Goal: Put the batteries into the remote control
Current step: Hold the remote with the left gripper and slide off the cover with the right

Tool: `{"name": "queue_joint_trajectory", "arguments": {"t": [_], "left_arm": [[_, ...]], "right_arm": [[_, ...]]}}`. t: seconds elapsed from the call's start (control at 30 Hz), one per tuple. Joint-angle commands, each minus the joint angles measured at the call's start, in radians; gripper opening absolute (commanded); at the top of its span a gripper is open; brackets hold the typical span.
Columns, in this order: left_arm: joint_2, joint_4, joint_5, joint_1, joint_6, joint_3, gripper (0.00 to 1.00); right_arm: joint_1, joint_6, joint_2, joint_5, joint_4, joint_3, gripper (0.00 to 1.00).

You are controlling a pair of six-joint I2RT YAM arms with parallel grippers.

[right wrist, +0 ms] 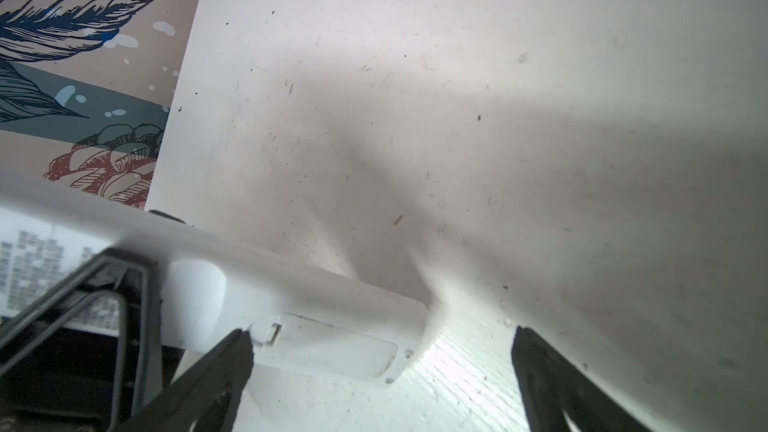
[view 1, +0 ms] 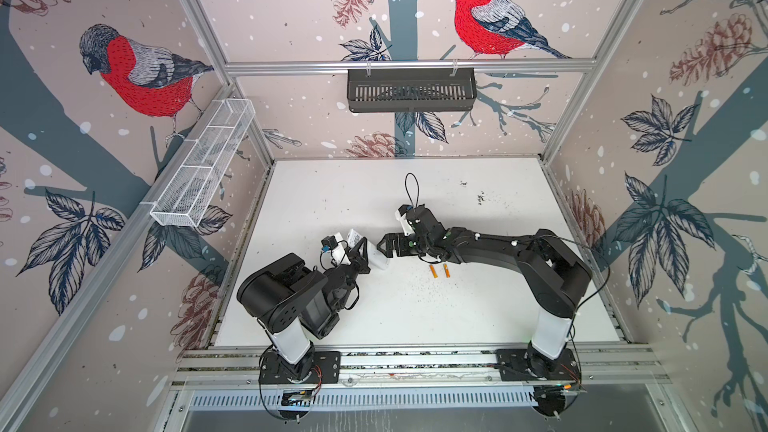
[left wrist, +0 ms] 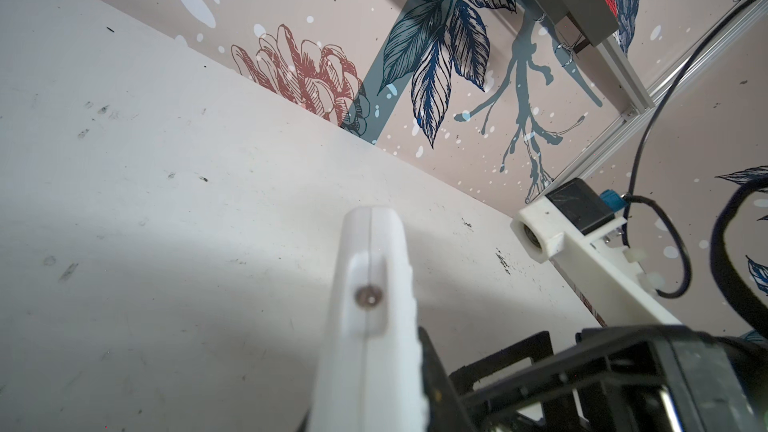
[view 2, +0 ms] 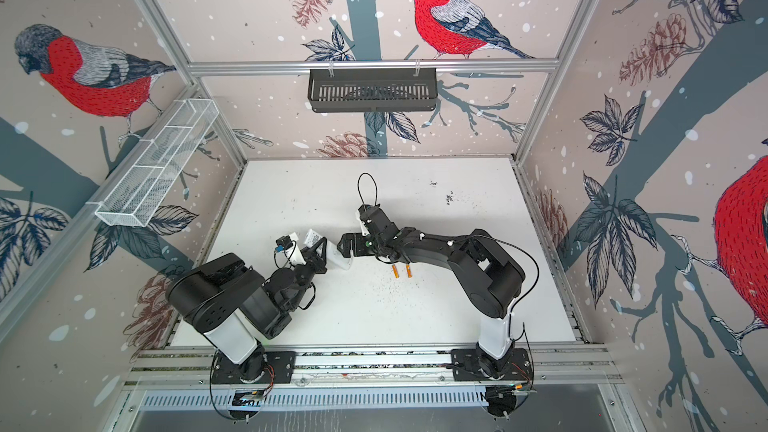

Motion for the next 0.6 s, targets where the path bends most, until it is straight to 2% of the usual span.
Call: {"name": "queue_joint_trajectory", "arguments": {"t": [0.0, 0.57], "left_arm": [[0.009, 0.078, 0.019, -0.003, 0.095, -0.015, 0.0], [-0.008, 0.057, 0.017, -0.003, 0.101, -0.016, 0.0]], "right_arm": [[0.006, 0.011, 0.021, -0.023, 0.03, 0.013, 0.99], [0.043, 0.007, 0.1, -0.022, -0.01, 0.055, 0.99]]}}
